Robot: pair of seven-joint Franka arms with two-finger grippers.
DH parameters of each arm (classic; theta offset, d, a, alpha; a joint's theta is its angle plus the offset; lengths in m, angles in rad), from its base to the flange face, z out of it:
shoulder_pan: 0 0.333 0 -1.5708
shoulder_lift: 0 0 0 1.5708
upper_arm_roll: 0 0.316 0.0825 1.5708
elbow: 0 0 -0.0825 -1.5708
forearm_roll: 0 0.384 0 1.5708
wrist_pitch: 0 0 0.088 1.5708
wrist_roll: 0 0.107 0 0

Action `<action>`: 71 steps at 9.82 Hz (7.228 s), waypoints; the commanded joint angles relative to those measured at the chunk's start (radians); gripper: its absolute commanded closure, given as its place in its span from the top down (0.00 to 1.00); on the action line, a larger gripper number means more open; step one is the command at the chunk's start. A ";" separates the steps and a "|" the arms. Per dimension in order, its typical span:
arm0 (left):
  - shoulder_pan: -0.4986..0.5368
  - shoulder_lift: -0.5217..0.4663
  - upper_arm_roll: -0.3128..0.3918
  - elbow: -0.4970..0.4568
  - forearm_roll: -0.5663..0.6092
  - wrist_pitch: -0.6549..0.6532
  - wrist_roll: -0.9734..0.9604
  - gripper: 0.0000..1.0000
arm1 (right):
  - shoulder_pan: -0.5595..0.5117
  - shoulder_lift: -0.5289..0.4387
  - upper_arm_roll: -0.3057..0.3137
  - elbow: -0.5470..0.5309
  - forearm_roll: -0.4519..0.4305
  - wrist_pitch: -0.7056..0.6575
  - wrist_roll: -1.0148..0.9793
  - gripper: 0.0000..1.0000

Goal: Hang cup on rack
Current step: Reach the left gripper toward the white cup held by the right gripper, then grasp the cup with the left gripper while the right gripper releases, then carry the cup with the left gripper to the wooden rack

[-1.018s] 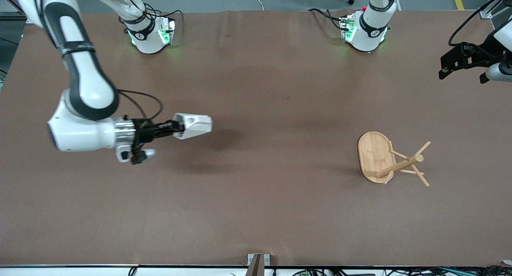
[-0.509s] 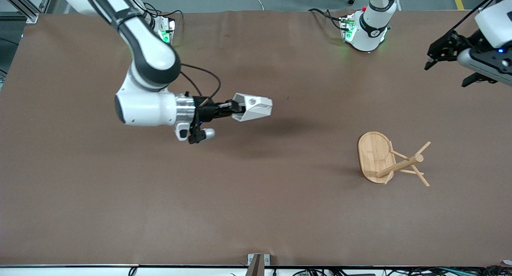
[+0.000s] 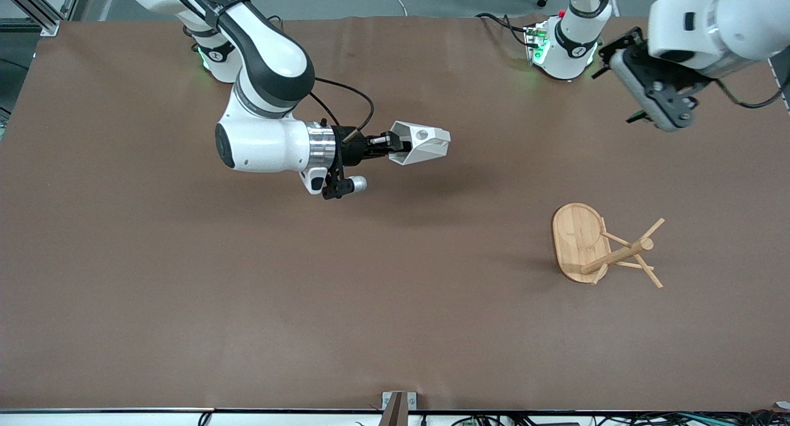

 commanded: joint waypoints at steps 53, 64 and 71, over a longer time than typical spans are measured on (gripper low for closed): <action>0.055 -0.044 0.059 -0.473 -0.197 0.607 -0.061 0.04 | -0.267 -0.081 -0.007 -0.003 -0.479 -0.092 0.260 1.00; 0.056 0.155 0.120 -0.471 -0.203 0.871 -0.104 0.06 | -0.590 -0.259 -0.006 0.244 -1.084 -0.484 0.279 1.00; 0.061 0.213 0.120 -0.462 -0.210 0.932 -0.125 0.16 | -0.305 -0.372 -0.433 0.344 -1.024 -0.859 0.236 1.00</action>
